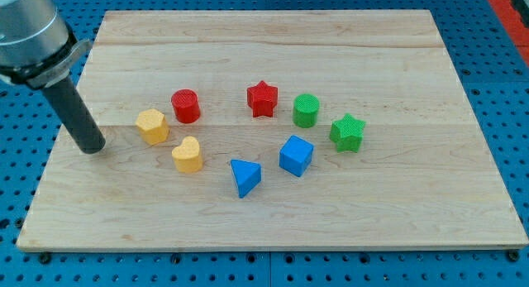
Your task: Move your arm towards center
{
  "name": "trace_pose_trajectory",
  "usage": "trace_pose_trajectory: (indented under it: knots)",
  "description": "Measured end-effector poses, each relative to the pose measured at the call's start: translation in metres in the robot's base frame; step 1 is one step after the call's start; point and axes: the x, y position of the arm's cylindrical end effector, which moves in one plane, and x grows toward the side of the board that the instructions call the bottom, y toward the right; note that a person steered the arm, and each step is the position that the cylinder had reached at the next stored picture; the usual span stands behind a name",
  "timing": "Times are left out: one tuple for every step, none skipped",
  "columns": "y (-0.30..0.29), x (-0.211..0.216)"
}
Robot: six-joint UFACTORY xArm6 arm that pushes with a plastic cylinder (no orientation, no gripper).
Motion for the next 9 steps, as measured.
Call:
trace_pose_trajectory:
  knots:
    - [0.016, -0.014]
    - [0.04, -0.018]
    - [0.076, -0.018]
    - [0.073, -0.018]
    - [0.047, -0.039]
    - [0.084, -0.101]
    - [0.184, -0.136]
    - [0.32, -0.128]
    - [0.425, -0.088]
